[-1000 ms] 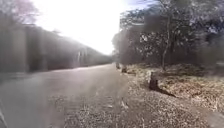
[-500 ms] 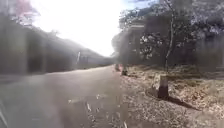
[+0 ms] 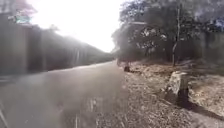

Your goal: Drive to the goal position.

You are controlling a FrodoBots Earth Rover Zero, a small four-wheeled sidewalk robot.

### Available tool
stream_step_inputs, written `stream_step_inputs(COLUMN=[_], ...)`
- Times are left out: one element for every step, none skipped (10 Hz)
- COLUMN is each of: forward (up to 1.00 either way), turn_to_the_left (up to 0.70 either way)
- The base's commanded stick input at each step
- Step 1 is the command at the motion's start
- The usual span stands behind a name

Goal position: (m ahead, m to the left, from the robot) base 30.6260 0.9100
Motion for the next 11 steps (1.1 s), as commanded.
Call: stream_step_inputs(forward=[1.0,1.0,1.0,1.0,1.0,1.0,1.0,1.0,1.0,1.0,1.0], turn_to_the_left=[0.0,0.0,0.0,0.0,0.0,0.0,0.0,0.0,0.0,0.0,0.0])
